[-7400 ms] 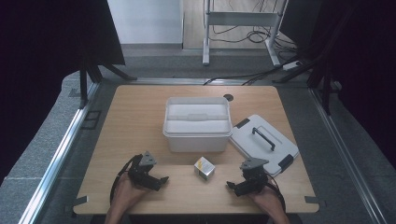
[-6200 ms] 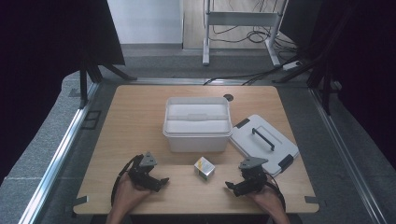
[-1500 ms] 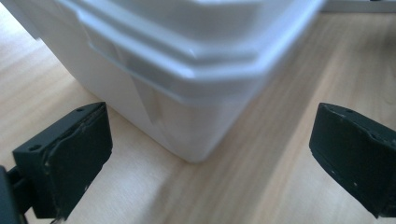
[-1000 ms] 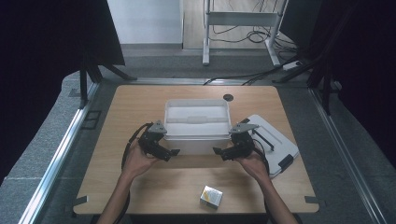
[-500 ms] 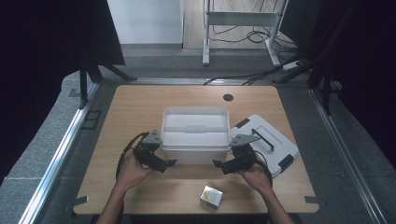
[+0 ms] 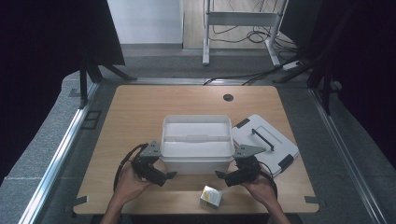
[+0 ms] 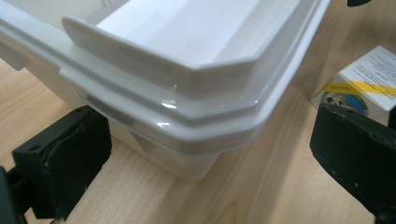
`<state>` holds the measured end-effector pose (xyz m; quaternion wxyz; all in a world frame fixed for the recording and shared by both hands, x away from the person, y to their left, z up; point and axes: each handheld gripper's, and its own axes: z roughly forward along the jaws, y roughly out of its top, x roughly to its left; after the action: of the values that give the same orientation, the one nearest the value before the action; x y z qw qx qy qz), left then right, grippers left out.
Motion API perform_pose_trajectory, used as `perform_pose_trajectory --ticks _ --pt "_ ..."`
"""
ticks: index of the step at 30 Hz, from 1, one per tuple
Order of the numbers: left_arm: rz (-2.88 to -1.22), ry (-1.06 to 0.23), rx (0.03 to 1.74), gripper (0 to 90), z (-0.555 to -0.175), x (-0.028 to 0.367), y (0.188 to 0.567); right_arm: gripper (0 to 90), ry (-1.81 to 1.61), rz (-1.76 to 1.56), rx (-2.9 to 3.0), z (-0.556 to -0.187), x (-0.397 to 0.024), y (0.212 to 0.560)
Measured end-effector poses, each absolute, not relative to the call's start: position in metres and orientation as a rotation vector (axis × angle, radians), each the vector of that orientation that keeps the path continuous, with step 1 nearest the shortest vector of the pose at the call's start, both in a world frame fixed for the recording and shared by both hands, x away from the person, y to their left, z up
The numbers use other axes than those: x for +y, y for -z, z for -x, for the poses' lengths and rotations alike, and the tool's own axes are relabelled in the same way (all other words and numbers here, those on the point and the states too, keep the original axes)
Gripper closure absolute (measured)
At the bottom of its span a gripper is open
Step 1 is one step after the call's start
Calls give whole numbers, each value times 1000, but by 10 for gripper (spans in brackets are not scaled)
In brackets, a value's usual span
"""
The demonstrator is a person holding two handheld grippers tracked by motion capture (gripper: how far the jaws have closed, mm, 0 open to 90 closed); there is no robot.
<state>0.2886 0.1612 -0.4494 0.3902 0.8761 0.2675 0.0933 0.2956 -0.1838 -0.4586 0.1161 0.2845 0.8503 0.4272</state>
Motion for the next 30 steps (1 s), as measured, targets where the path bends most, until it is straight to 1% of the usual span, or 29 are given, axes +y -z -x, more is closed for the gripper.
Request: perform_pose_trajectory --ticks 3,5,6,9,11,17,23,30 --pt "-2232 -243 673 0 -289 161 450 12 -1241 -830 2487 -294 -183 458" --pt "-2231 -216 649 0 -292 165 451 47 -1216 -808 2488 -295 -184 457" --pt "-2231 -216 649 0 -292 165 451 47 -1216 -808 2488 -295 -184 457" --pt "-2243 -225 639 0 -295 174 454 0 -1196 -815 2497 -297 -190 460" --pt "-2246 -226 637 0 -296 177 454 0 -1174 -820 2500 -298 -192 462" --pt "-2281 -239 614 0 -300 193 451 0 -1123 -871 2516 -297 -205 477" --pt "-2286 -229 632 0 -309 213 444 0 -1108 -906 2517 -295 -214 493" --pt "-2292 -238 618 0 -321 230 426 0 -1047 -920 2540 -292 -220 511"
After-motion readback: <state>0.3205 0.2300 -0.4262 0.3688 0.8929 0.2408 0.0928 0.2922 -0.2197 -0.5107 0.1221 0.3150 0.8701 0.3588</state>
